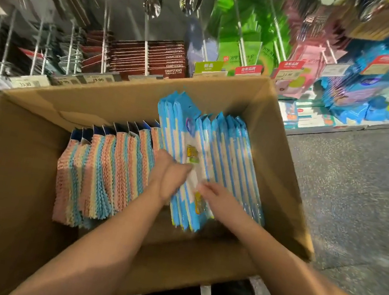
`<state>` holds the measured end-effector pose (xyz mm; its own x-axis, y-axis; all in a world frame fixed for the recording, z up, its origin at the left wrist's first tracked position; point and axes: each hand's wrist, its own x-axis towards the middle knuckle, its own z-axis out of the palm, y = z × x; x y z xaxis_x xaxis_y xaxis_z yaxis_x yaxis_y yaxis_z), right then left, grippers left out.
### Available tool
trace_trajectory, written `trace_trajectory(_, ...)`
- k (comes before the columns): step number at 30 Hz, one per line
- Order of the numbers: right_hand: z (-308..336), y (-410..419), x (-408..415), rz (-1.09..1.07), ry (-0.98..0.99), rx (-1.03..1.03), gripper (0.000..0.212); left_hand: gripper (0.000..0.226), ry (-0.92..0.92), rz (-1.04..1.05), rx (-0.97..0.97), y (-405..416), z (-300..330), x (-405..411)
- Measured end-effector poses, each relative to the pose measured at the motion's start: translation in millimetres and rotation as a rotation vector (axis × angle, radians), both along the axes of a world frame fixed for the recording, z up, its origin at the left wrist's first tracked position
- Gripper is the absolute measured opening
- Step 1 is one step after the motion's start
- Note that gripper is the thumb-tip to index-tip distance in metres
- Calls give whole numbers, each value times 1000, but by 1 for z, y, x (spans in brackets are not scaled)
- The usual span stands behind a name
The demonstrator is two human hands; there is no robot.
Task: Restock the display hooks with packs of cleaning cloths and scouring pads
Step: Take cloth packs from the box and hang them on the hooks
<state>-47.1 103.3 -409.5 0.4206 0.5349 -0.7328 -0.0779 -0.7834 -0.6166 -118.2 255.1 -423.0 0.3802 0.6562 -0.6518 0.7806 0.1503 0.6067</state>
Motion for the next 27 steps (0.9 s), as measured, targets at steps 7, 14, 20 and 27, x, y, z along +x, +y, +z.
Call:
trace_trajectory(7, 50, -14, 64, -343, -46, 314, 21, 52, -286, -4, 9, -9, 118, -11)
trace_trajectory(14, 143, -90, 158, -511, 215, 660, 80, 58, -562, -180, -107, -83, 219, 54)
trace_trajectory(20, 188, -237, 235, -629, 300, 779, 62, 63, -697, -337, -225, -210, 253, 153)
trace_trajectory(27, 221, -449, 342, -866, 142, 852, 48, 68, -722, -607, -339, -386, 265, 299)
